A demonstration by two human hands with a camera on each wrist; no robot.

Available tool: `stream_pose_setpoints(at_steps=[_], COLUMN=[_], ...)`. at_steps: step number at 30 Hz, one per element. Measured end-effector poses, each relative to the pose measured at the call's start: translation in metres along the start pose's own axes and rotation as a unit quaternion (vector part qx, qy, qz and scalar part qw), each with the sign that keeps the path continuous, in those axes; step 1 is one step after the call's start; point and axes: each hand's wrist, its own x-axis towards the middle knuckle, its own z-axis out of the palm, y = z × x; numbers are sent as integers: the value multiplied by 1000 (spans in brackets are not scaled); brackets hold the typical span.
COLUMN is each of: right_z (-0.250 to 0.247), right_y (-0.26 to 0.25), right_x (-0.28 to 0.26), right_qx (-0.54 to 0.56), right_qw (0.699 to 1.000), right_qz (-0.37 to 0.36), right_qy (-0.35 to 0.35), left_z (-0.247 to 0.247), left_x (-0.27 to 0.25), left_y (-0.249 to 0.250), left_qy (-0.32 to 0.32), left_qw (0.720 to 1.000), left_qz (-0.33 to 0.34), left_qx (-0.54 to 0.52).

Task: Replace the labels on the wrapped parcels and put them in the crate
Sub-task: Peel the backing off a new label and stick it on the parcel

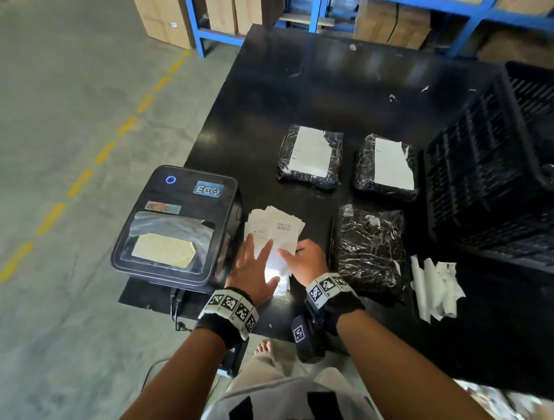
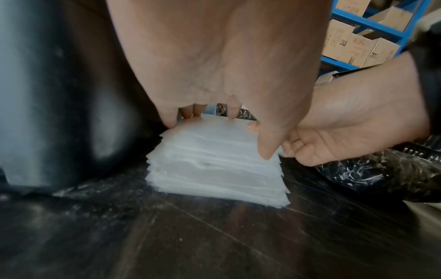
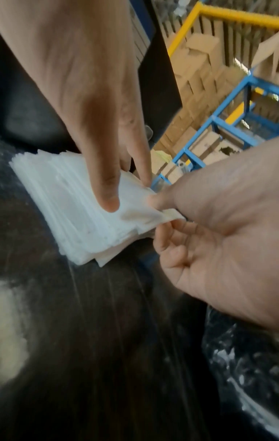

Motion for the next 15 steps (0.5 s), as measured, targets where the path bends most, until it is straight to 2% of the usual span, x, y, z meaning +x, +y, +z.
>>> stream_pose_setpoints(at_steps=[9,15], right_z=[-5,-14], right_y=[-1,3], right_x=[-7,-11], right_qx=[59,23], right_qw=[998,998], right_qz=[-35,-65], right_qy=[11,10], left_z=[-2,-2], left_x=[0,0], left_y=[-3,-1], left_qy=[1,20], left_qw=[999,999], left_qz=[-10,-22], left_qx=[-31,-30])
